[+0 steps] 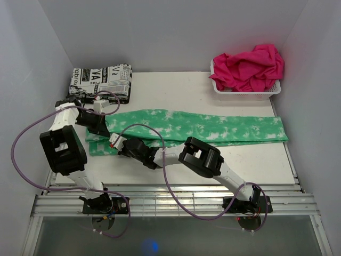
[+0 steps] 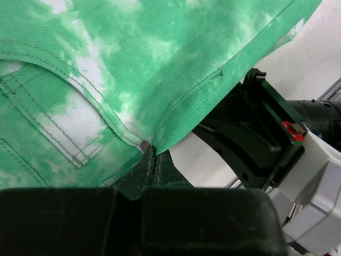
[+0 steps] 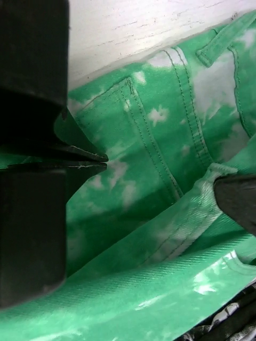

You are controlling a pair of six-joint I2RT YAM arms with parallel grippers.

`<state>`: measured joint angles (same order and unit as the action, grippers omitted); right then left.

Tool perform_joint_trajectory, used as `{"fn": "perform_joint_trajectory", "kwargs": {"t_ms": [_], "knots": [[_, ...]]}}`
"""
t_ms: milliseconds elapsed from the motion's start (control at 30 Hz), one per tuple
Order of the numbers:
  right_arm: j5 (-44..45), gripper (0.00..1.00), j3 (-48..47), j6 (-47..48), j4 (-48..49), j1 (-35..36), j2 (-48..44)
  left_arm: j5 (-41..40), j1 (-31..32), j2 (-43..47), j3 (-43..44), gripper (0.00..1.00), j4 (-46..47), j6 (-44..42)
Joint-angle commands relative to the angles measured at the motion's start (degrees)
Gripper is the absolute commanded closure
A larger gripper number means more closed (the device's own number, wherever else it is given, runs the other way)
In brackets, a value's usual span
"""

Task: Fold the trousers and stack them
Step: Fold the trousers

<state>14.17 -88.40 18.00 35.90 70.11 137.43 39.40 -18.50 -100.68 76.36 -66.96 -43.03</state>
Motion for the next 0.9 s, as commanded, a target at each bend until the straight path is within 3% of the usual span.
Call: {"fn": "perform_joint_trajectory", "kwargs": {"t_ms": [0, 333, 533, 867], "knots": [[2.00, 0.92, -2.57, -1.21, 0.22, -0.50, 1.18, 0.15, -0.04, 6.28, -1.82, 1.00, -4.14, -2.41], [2.70, 0.92, -2.30, -0.25, 0.22, -1.02, 1.70, -2.83, -0.39, 9.37, -12.18, 1.00, -2.66, -2.42], [1.92, 0.92, -0.29, 0.54, 0.48, -0.94, -0.13, -3.80, -3.46, 2.00, -19.14, 1.00, 5.33, 0.22], [-6.08, 0.90, 9.65, -6.91, -2.59, 0.11, -12.27, 2.35, -5.93, -15.23, -7.21, 1.00, 12.29, 9.27]]}}
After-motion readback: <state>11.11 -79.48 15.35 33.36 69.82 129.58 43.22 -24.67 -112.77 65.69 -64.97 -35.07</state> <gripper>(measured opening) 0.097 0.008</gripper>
